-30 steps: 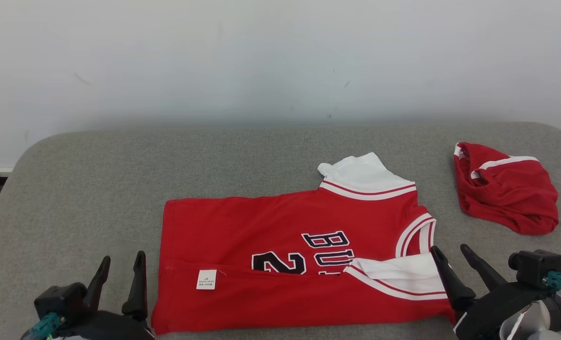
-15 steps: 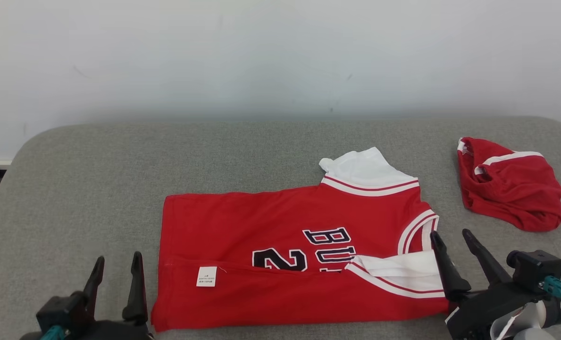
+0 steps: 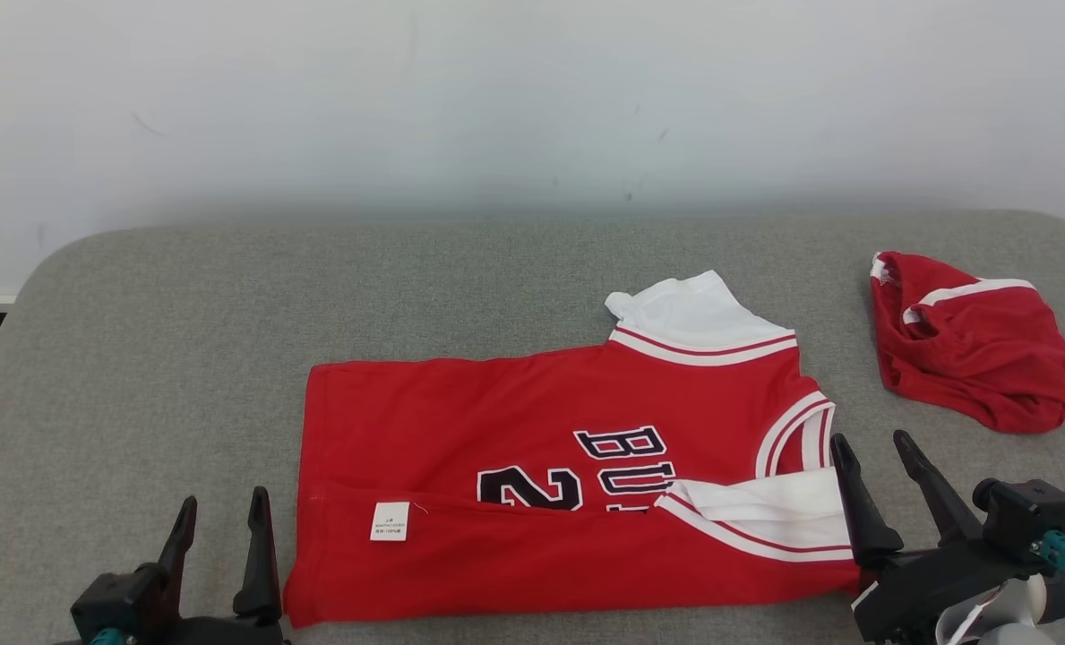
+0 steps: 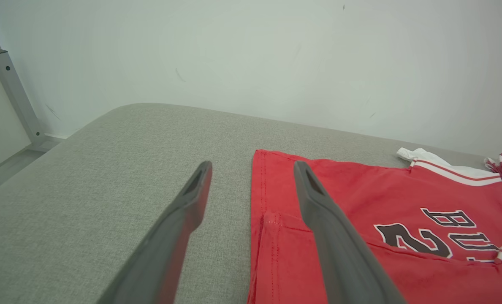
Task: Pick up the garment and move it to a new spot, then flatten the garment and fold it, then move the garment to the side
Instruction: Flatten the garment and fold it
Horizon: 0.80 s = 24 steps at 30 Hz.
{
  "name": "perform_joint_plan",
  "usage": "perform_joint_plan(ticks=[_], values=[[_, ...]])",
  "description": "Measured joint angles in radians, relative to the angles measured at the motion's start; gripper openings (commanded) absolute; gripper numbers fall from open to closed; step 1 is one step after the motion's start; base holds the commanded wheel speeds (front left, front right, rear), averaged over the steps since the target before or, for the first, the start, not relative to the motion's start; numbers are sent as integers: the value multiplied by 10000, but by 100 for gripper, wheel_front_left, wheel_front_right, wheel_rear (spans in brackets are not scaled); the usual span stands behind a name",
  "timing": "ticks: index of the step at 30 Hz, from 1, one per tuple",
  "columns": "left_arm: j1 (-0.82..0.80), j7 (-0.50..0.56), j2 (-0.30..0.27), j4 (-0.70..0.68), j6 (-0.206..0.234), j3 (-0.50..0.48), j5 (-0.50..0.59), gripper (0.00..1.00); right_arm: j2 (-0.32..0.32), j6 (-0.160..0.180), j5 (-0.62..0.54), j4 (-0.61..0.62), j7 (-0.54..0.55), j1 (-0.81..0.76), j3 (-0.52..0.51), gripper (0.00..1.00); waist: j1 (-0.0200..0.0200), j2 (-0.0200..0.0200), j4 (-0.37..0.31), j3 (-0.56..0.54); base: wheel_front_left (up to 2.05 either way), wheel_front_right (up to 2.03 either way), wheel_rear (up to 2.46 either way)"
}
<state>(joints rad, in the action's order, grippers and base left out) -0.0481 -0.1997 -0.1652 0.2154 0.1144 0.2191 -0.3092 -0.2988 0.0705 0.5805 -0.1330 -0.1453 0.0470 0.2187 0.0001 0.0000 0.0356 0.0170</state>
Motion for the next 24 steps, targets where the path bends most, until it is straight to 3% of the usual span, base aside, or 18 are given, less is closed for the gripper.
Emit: perform_joint_plan(ticks=[10,24], values=[[-165,150,-13,142,-17,115,21,100,-13,-2,-136,-232,-44,251,79,100,0,0,3,44,0,0,0],[-2964,1421,-125,1478,-1292,286,-512,100,-307,-366,-222,-1603,1235,3278,380,100,0,0,137,873,0,0,0]])
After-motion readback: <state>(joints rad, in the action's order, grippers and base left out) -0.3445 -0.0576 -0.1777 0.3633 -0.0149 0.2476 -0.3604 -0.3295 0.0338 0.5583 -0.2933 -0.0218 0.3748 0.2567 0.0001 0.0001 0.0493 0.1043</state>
